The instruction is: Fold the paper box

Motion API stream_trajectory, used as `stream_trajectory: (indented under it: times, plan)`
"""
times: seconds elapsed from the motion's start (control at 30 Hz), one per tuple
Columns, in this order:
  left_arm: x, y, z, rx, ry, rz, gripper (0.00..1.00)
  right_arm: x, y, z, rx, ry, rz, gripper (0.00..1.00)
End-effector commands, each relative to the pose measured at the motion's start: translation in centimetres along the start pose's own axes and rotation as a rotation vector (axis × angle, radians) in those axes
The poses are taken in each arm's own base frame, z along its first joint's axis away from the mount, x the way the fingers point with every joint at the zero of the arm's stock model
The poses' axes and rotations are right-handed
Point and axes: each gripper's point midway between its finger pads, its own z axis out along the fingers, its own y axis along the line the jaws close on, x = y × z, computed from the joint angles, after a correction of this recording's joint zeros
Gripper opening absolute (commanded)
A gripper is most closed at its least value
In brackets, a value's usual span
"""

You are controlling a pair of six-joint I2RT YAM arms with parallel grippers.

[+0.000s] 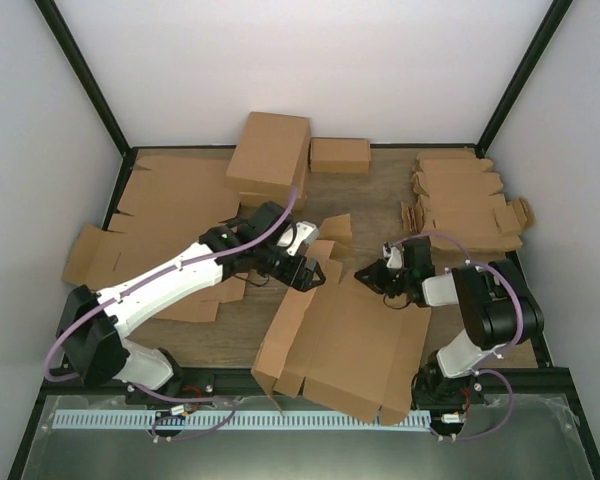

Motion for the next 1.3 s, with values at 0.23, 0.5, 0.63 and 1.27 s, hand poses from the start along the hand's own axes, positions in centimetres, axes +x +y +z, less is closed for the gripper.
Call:
stream_trajectory:
  times: [0.23,0.5,0.63,1.27]
  plan:
    - [1.2,-2.7,1.3,0.006,0.091,0.157,0.76,-2.1,-0.1,0.3,-0.044,-0.025,0.030,0.06]
    - [2.3,-3.5,1.7,0.025,0.117,0.198,0.73,-3.7,0.1,0.3,-0.108,-0.022,0.085,0.08]
    - [1.9,-2.7,1.5,-0.022,0.087,0.180,0.73,-4.3,0.9,0.1,-0.149,-0.046,0.093,0.14]
    - [1.3,-1.1,0.4,-0.112,-0.022,0.077,0.73,-8.9,1.7,-2.1,-0.080,-0.295,0.113,0.31]
